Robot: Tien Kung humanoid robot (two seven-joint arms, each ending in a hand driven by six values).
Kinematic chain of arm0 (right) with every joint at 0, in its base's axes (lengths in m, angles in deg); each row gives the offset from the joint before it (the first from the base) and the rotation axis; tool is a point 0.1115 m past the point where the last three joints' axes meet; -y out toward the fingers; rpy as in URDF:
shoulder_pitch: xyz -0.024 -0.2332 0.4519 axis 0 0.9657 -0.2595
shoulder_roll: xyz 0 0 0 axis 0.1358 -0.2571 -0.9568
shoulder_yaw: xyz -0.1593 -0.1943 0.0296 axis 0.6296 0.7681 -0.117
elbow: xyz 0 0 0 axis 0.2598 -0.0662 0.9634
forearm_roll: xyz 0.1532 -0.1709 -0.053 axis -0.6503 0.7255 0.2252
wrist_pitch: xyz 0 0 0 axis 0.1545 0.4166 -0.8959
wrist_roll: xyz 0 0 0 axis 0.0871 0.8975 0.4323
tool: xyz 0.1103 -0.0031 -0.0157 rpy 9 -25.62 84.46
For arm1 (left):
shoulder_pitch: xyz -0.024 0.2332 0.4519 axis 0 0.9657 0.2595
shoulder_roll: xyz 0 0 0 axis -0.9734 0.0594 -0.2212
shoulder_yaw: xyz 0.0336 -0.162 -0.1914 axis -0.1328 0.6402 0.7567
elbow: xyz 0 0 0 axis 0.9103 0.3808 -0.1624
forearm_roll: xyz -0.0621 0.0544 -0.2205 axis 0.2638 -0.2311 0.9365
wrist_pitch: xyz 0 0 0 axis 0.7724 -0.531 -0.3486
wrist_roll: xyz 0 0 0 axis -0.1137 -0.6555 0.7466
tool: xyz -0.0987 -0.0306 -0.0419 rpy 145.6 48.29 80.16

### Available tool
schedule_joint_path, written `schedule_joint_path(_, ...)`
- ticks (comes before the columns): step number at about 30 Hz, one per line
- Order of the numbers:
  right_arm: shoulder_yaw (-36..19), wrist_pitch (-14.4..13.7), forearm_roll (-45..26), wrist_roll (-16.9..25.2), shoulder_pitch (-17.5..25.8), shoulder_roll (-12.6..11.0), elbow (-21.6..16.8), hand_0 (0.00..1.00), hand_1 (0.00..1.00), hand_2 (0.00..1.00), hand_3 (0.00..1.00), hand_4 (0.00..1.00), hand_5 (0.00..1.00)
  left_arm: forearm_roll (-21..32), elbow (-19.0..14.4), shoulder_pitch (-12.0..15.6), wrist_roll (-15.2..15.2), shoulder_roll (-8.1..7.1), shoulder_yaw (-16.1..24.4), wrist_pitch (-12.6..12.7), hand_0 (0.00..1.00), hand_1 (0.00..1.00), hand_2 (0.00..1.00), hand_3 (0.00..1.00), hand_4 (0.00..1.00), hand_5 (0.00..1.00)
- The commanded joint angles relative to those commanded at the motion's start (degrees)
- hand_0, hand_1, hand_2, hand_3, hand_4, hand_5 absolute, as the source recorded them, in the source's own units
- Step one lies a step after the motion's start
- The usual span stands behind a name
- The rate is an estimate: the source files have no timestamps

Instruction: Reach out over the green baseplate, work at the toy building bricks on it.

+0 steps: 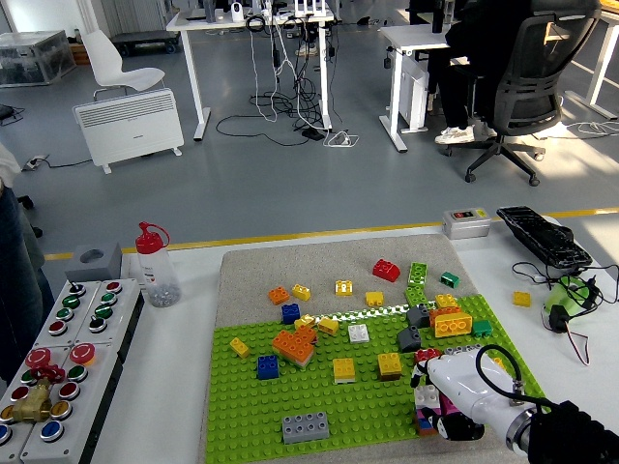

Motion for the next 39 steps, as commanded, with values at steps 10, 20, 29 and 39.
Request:
schedule_joint_path(10,-0.5,2.11,0.14,-0.56,0.19,-0.35,-0.67,0.15,0.336,0.548,0.542,0.539,0.113,0.36,0.0,-0.07,0.04,-0.03,-0.29,-0.06,0.684,0.695,0.683,0.618,0.35,0.998)
schedule_joint_path(20,-0.78,1.93,0.69,-0.39,0.4,-0.59,-0.67,0.152,0.337,0.546,0.543,0.551,0.115,0.58,0.0,-0.12,0.04,-0.04,-0.45,-0.12,0.684,0.696,0.682,0.619,0.35,0.998)
schedule_joint_path(29,-1.47,2.98,0.98,-0.46,0.64,-1.12,-0.67,0.153,0.336,0.544,0.545,0.583,0.142,0.64,0.0,-0.12,0.0,-0.07,-0.54,-0.2,0.684,0.696,0.682,0.619,0.35,0.998)
schedule_joint_path(39,-1.68,3.96,0.99,-0.38,1.02,-1.59,-0.67,0.159,0.332,0.542,0.551,0.636,0.172,0.57,0.0,-0.02,-0.09,-0.1,-0.54,-0.31,0.684,0.696,0.682,0.618,0.349,0.998)
